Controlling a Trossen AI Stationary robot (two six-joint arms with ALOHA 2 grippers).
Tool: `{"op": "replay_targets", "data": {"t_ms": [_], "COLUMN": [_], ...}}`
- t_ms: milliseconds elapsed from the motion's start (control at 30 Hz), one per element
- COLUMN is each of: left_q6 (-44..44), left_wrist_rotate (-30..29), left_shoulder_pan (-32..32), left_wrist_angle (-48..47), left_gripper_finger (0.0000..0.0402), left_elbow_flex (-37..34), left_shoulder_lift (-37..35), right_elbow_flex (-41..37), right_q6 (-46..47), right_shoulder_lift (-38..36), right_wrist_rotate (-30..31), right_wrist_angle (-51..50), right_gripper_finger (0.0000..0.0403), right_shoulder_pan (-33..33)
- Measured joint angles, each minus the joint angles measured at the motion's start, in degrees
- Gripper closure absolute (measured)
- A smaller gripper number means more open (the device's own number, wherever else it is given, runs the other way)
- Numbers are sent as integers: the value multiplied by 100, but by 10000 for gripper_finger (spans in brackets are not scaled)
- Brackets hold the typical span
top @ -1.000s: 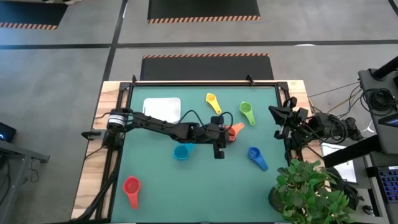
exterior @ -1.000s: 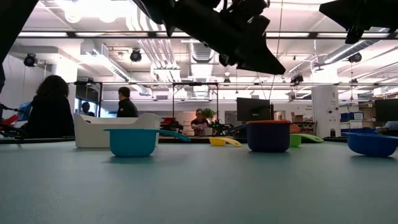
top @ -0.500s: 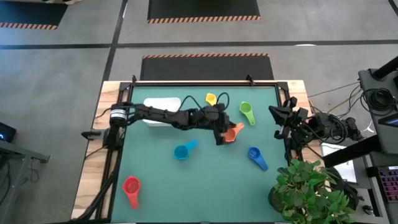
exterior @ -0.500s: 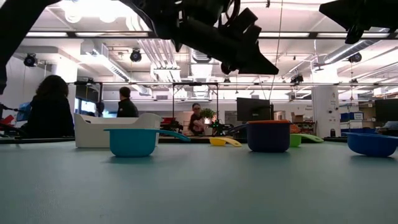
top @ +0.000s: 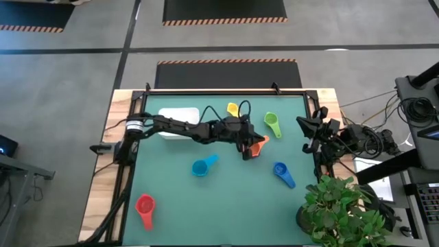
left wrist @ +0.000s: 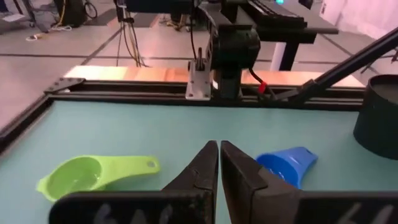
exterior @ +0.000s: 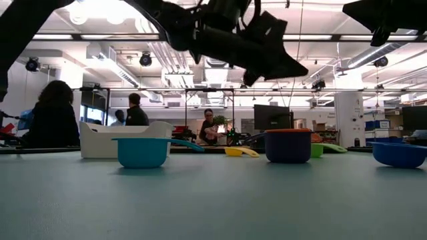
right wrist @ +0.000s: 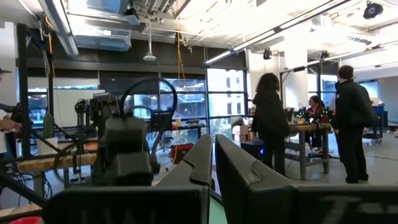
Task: Nest measuring cups in basket
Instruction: Stack the orange measuring cup on top of the violet measuring cup
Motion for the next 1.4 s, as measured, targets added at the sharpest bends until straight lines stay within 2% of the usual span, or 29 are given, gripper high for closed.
{"op": "replay_targets", "data": {"t_ms": [367,633,1100,1400], "left_q6": [-385,-9,-267,136], "left_wrist_rotate": [-1,281,20,-14], "left_shoulder_pan": [-76,-82,-200,-270], "left_wrist_angle": [369,-794,-854,-2043], "left_gripper_finger": [402,402,401,401], "left_elbow_flex": [39,1070,1372,2187], "left_shoulder_lift": [338,626,1264,1462], "right_elbow_flex": [-2,-2,-2,-11], "right_q6": [-1,0,109,117], "right_shoulder_lift": [0,0,12,26], "right_wrist_rotate": [1,-1,-8,-8], "right_wrist_angle": [6,3,-26,-27], "right_gripper_finger": [394,394,394,394], "right_shoulder_pan": [0,0,0,0]}}
